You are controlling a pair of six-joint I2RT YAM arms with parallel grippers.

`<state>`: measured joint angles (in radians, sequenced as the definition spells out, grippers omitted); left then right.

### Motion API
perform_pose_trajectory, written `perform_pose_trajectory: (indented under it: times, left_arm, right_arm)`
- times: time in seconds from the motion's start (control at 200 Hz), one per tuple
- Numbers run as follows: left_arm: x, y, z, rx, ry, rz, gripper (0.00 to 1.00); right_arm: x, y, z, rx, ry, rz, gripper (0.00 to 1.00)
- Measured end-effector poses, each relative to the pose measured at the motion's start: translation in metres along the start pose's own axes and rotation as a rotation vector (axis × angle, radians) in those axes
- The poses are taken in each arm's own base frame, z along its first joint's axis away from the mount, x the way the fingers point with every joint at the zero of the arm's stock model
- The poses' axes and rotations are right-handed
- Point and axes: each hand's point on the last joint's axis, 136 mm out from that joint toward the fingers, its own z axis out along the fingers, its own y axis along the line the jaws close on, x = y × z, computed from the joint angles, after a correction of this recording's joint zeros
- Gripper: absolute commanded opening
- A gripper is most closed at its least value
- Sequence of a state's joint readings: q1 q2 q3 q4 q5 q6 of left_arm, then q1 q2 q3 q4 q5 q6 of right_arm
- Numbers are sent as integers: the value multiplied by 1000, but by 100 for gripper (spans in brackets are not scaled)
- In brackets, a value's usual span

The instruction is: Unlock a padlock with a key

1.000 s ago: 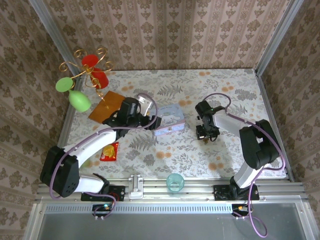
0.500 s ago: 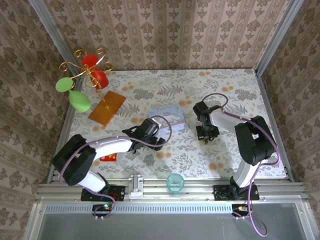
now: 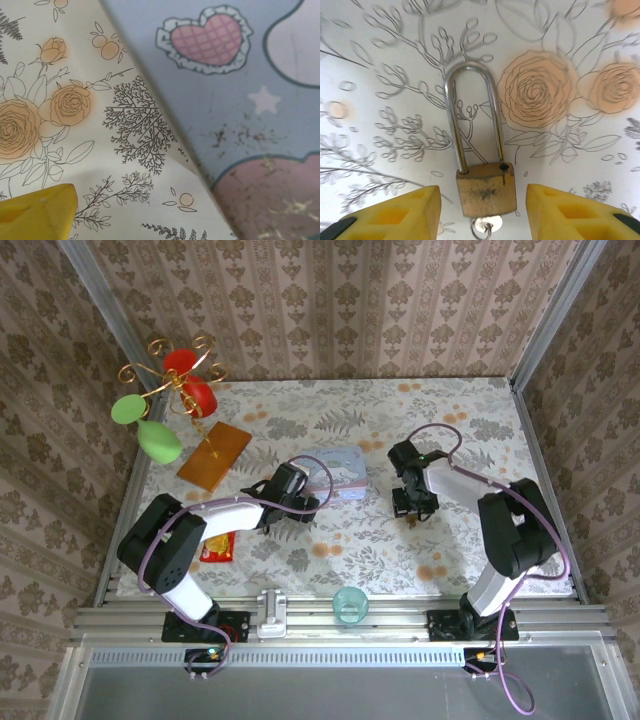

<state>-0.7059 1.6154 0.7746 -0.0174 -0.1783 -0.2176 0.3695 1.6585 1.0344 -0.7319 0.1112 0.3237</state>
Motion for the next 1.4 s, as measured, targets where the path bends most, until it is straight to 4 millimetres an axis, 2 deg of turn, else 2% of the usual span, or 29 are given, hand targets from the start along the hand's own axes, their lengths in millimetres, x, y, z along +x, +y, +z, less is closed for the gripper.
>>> perform_pose_trajectory:
  times: [0.04, 0.075, 0.11, 0.13, 0.23, 0.305, 0.365, 0.425, 0.495, 0.545, 0.675, 0.83, 0.92, 1.02, 1.235, 1.325, 1.395]
  left_arm:
    - [-2, -1, -3, 12, -11, -5, 93]
    - [-3, -3, -8, 27, -27, -14, 95]
    - [-5, -3, -18, 41, -49, -24, 97]
    - [-6, -3, -24, 47, -63, -31, 99]
    - [-27, 2, -72, 83, -201, -65, 100]
    - [-53, 21, -111, 64, -339, -109, 100]
    - [-67, 45, -132, 2, -430, -143, 100]
    - [-70, 74, -141, -105, -495, -152, 100]
    - [-61, 102, -137, -225, -500, -143, 100]
    - [-51, 120, -125, -307, -464, -127, 100]
    - [-24, 173, -91, -484, -326, -117, 100]
    - [-3, 219, -71, -560, -313, -187, 100]
    - [6, 232, -58, -557, -293, -211, 100]
    - [4, 236, -53, -534, -308, -212, 100]
    - [-17, 241, -61, -496, -440, -209, 100]
    - [-15, 246, -56, -486, -466, -214, 100]
    - [-5, 248, -49, -474, -456, -222, 100]
  right_arm:
    - [-4, 1, -10, -15, -36, 10, 58]
    - [-9, 1, -22, -30, -79, 19, 69]
    - [-15, 1, -35, -46, -127, 29, 92]
    - [-18, 0, -42, -53, -152, 28, 99]
    - [-36, -9, -88, -88, -331, 65, 100]
    - [-51, -28, -117, -99, -476, 120, 100]
    - [-59, -49, -128, -91, -573, 181, 100]
    - [-62, -73, -124, -66, -639, 236, 100]
    - [-60, -95, -107, -19, -665, 272, 100]
    - [-57, -105, -89, 15, -675, 271, 100]
    - [-53, -113, -53, 53, -722, 228, 100]
    - [-60, -123, -32, 72, -812, 216, 100]
    - [-74, -135, -36, 71, -887, 258, 100]
    - [-84, -143, -42, 65, -967, 290, 100]
    - [-88, -142, -41, 47, -1016, 300, 100]
    - [-90, -142, -45, 45, -1039, 301, 100]
    - [-91, -143, -49, 44, -1060, 302, 100]
